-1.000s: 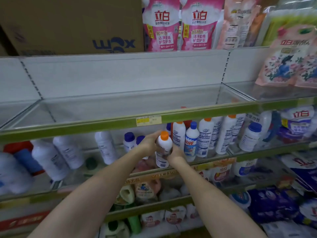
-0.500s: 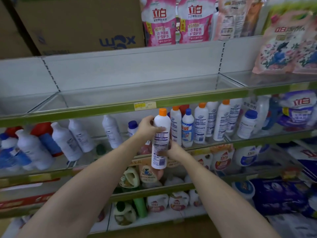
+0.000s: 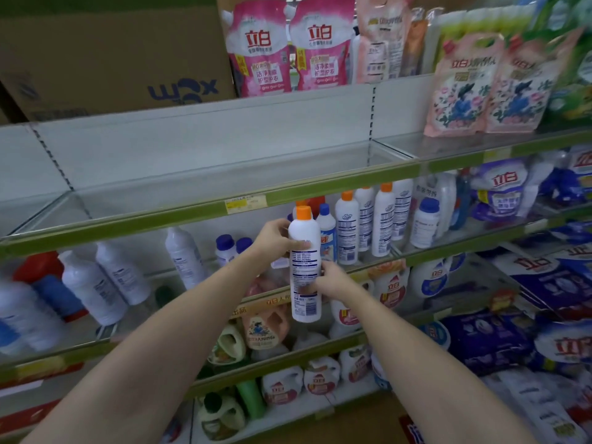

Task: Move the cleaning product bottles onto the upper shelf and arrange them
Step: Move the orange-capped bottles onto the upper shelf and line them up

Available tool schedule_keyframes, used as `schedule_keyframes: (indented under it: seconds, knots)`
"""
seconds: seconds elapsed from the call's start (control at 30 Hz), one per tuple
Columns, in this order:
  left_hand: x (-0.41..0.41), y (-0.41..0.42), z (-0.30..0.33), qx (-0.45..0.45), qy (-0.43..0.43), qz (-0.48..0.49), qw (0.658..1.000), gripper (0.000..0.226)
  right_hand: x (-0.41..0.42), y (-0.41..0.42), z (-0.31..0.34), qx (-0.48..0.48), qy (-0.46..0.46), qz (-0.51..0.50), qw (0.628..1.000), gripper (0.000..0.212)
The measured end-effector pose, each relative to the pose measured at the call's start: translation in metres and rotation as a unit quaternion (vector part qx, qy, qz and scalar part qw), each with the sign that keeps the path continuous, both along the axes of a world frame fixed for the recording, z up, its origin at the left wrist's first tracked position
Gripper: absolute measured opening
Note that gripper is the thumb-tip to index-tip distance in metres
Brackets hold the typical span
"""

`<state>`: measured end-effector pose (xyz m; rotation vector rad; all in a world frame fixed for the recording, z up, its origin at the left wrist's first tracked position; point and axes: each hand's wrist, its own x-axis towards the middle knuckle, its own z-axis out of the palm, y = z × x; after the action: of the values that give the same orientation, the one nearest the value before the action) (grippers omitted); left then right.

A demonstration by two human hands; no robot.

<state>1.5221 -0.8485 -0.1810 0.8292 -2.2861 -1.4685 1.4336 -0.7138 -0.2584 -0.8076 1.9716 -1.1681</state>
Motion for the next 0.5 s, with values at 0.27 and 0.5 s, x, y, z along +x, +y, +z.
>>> schedule_keyframes:
  seconds: [0.27, 0.5]
  knots:
    - [-0.015, 0.013, -0.002, 0.06, -0.028, 0.018, 0.998, 0.055, -0.001, 0.013, -0.003, 0.007, 0.044, -0.039, 0.998, 0.05]
    - [-0.029, 0.042, -0.004, 0.059, -0.083, 0.078, 0.992, 0.092, 0.012, 0.017, -0.007, 0.072, 0.25, -0.068, 0.963, 0.045]
